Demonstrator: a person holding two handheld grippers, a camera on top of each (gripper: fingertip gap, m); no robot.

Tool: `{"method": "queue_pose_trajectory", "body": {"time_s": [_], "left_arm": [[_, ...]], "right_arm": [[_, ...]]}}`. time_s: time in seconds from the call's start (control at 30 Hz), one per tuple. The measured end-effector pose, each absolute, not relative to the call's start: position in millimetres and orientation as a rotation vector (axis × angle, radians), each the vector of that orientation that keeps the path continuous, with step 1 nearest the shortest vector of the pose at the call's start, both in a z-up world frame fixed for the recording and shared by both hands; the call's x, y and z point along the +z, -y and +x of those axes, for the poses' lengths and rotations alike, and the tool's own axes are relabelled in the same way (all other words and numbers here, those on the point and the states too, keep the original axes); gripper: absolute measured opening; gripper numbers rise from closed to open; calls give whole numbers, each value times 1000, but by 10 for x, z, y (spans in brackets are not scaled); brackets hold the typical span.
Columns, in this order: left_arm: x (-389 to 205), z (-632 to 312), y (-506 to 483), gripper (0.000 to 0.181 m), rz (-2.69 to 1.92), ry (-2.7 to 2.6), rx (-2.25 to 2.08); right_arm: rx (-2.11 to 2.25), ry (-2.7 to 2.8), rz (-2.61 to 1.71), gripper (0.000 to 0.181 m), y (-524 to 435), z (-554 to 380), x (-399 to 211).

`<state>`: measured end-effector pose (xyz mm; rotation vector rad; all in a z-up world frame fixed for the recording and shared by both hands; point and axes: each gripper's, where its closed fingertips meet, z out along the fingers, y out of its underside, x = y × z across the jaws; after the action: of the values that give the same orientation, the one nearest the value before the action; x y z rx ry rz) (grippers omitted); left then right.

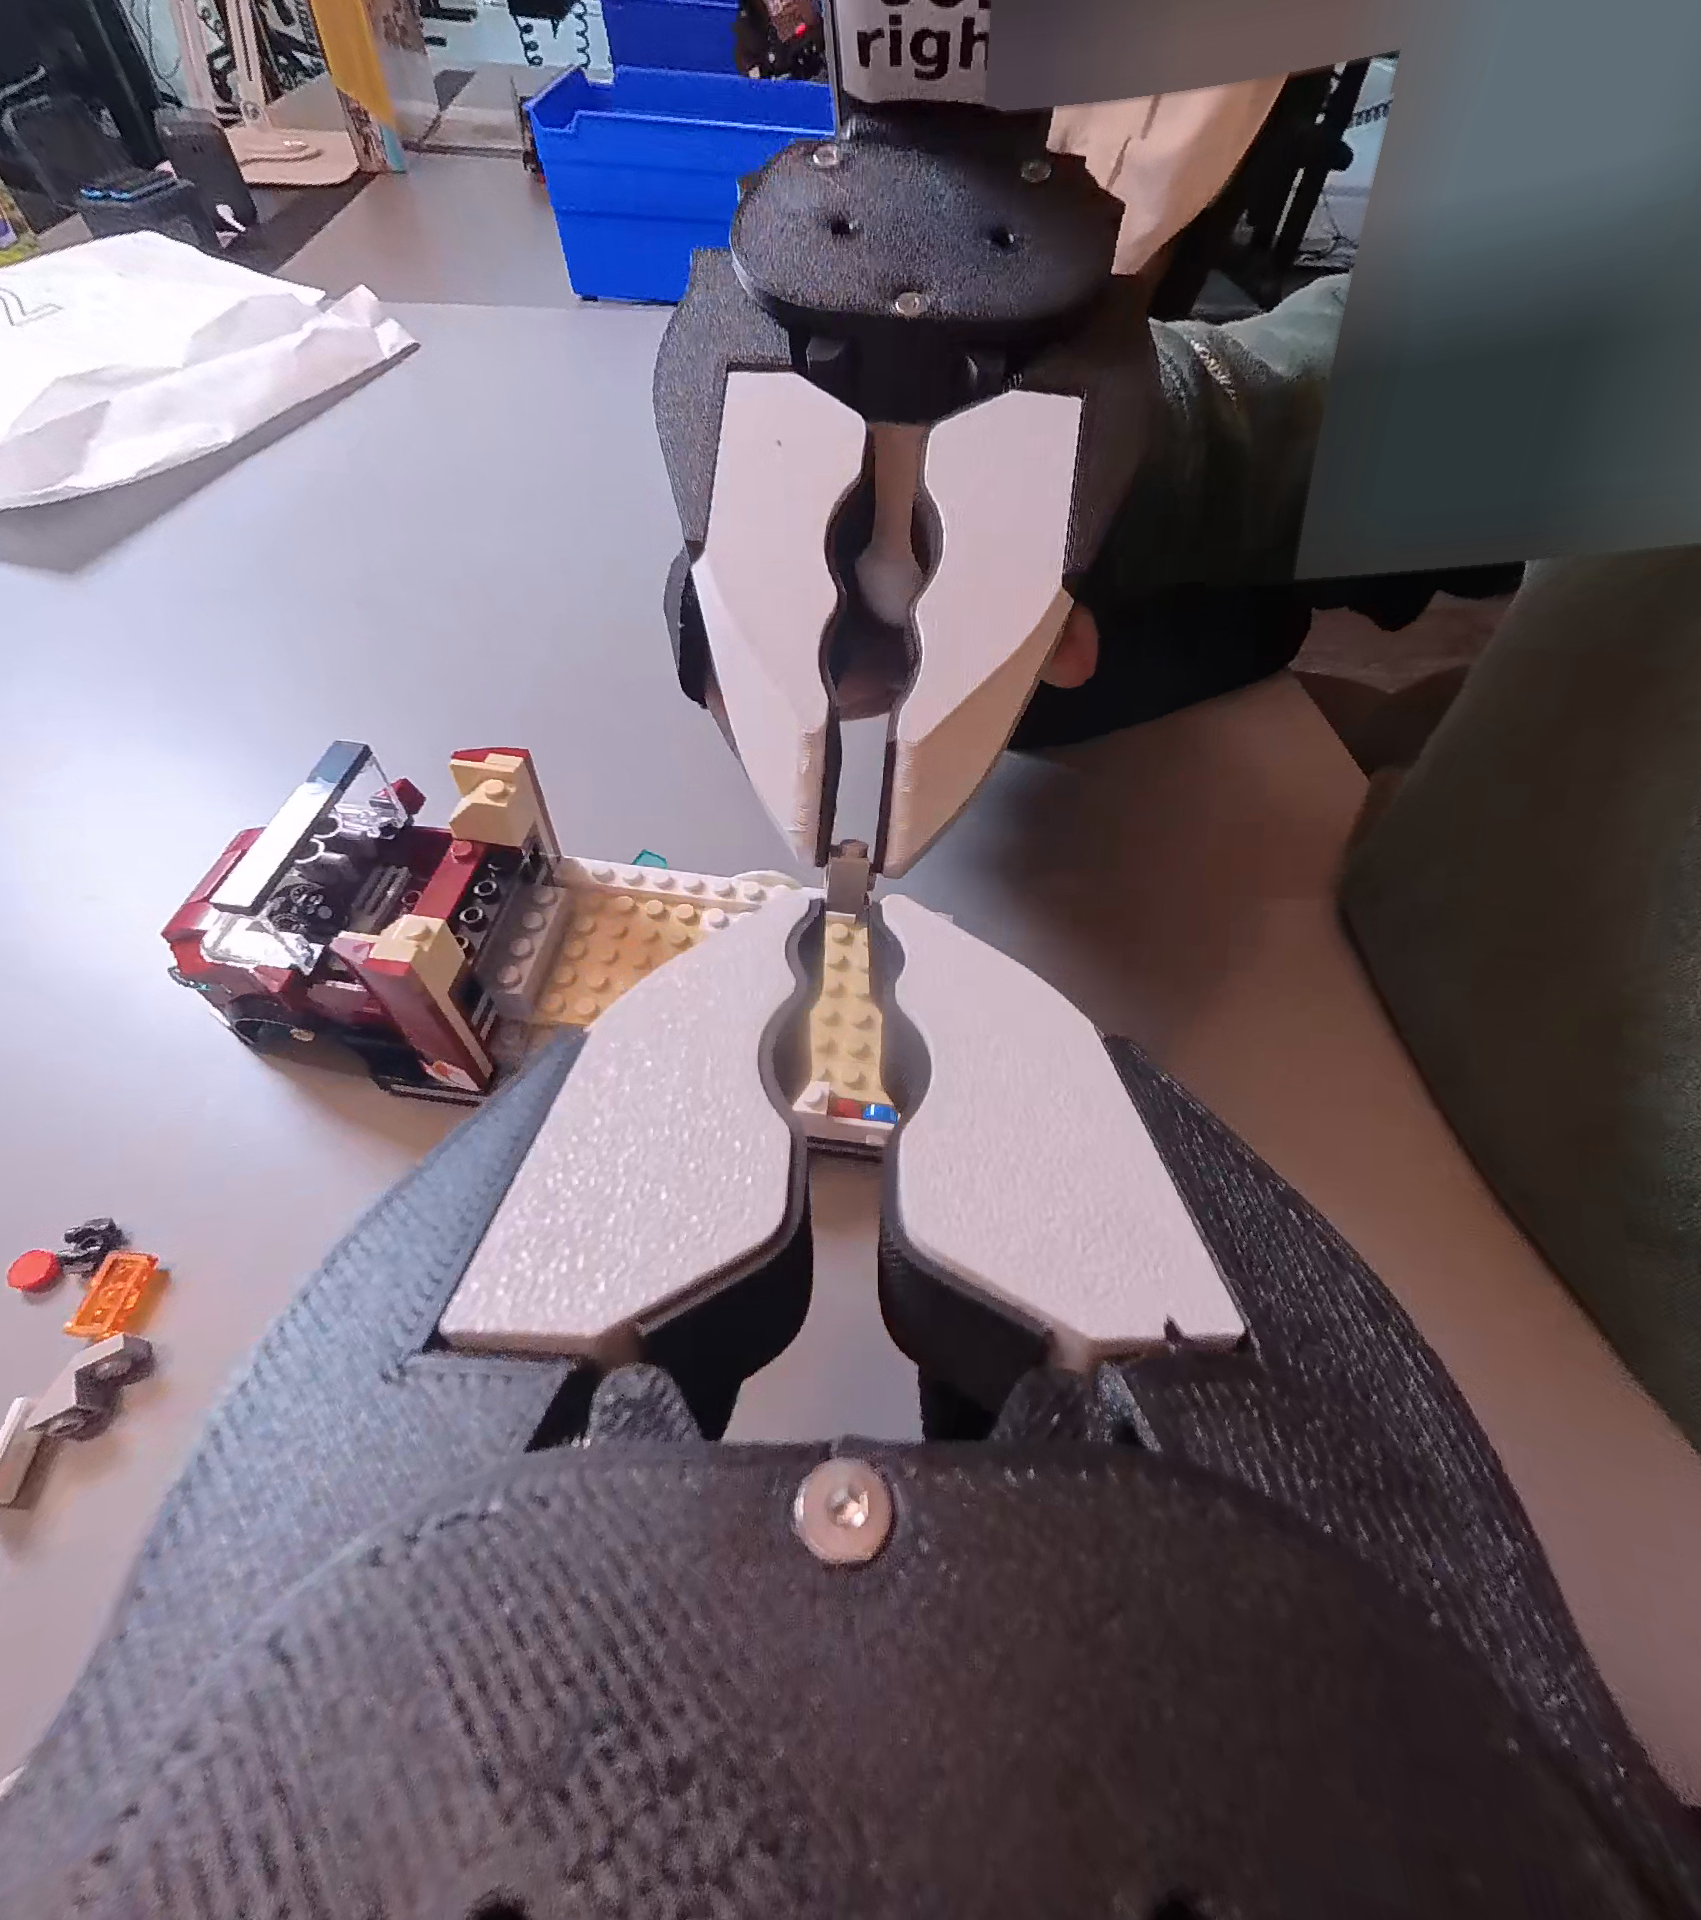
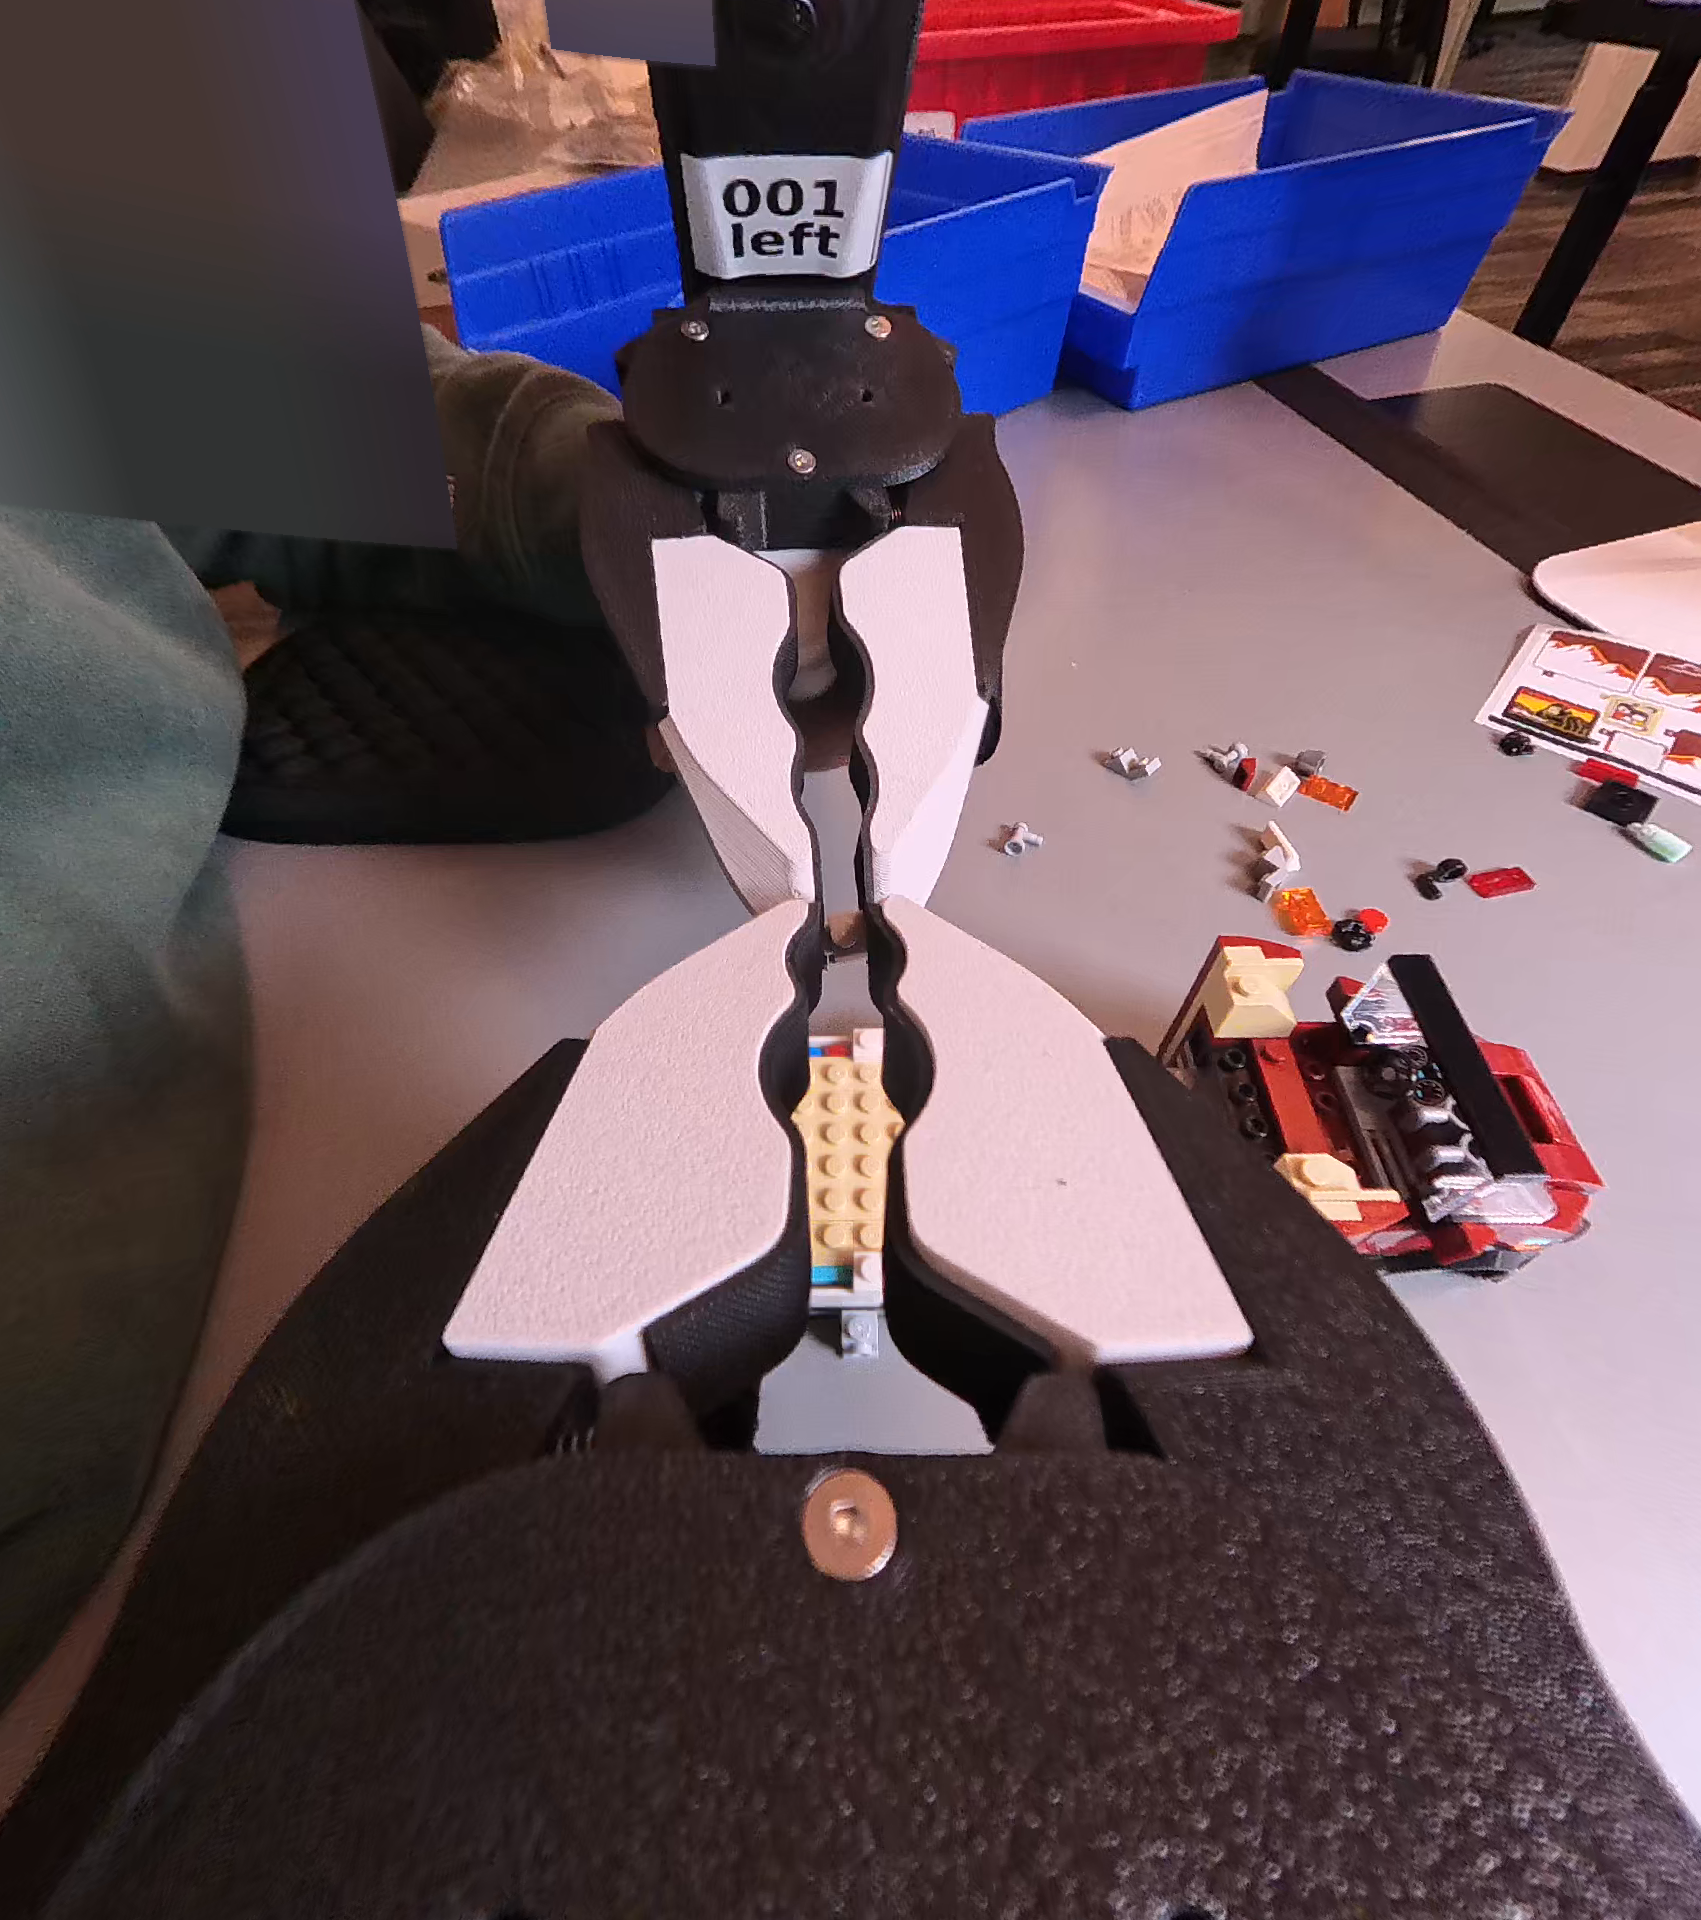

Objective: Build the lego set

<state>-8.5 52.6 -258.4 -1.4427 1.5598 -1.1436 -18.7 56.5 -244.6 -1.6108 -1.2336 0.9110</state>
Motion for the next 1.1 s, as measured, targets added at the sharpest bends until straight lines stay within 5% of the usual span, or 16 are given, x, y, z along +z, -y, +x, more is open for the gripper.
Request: {"method": "queue_pose_trajectory", "body": {"time_s": [0.83, 1.1], "left_arm": [[-2639, -87, -556, 8, -1457, -1565, -1113], [-2774, -167, -953, 28, -1593, -1480, -901]], "right_arm": [[838, 1292, -1652, 8, -579, -161, -2554], [597, 1282, -1831, 8, -991, 34, -2555]]}}
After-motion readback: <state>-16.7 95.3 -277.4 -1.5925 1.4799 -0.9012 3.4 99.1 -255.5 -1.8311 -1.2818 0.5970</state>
